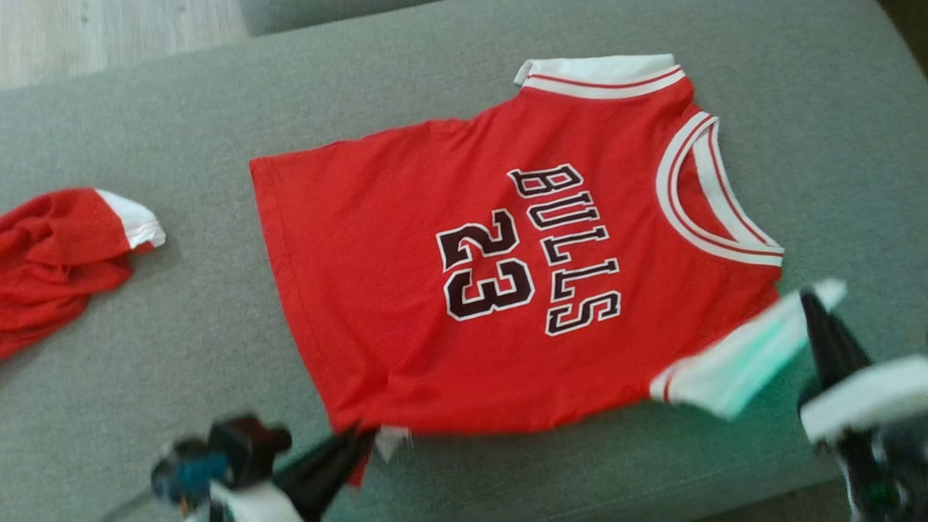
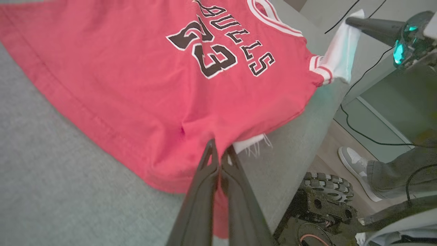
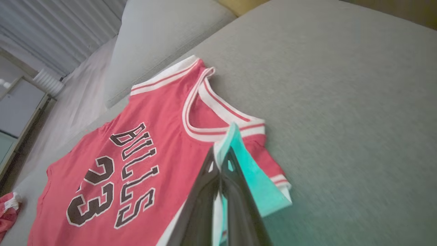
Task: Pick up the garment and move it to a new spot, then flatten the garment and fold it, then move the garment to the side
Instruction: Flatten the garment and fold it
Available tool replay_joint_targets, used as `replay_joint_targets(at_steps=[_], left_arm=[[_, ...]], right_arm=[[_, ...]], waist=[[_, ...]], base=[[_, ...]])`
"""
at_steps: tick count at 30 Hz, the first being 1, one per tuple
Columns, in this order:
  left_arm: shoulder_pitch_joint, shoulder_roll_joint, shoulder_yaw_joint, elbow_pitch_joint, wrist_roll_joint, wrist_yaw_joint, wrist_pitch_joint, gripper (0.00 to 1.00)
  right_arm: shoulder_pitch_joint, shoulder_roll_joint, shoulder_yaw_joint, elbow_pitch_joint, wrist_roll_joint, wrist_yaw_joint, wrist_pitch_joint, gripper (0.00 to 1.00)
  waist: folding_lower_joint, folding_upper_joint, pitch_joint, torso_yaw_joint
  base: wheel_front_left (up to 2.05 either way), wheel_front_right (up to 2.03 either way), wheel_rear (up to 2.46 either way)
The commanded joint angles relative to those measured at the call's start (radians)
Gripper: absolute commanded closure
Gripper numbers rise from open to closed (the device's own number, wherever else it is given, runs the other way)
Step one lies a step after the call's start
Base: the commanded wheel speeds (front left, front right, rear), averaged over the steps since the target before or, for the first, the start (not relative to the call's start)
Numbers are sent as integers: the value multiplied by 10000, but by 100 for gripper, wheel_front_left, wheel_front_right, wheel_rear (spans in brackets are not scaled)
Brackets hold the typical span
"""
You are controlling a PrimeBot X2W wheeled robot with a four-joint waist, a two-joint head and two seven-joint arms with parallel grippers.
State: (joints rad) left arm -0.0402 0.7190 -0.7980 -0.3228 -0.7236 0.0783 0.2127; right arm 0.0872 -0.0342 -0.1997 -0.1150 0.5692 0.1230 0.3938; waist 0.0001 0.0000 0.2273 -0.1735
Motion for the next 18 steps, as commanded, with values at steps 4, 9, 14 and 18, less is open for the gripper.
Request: replay_joint_targets(at_steps=[4, 9, 14, 18], left_arm=[[-1807, 137, 724, 40, -717, -704, 845, 100], [-2841, -1, 861, 520, -936, -968, 1487, 100], [-3815, -181, 770, 1336, -1030, -1313, 2154, 100], [-4212, -466, 817, 1832, -984, -1271, 2139, 0]], right_arm=[[-1902, -160, 222, 244, -671, 77, 569, 100], [-3023, -160, 159, 747, -1264, 77, 734, 100], [-3982, -160, 186, 1419, -1648, 77, 832, 100], [-4315, -160, 393, 1778, -1789, 77, 662, 0]], waist=[[-1, 0, 471, 272], [-1, 0, 794, 380], [-1, 0, 1113, 474], [-1, 0, 1223, 460]], base=[[0, 0, 0], [0, 0, 0], [0, 0, 0], [0, 0, 0]])
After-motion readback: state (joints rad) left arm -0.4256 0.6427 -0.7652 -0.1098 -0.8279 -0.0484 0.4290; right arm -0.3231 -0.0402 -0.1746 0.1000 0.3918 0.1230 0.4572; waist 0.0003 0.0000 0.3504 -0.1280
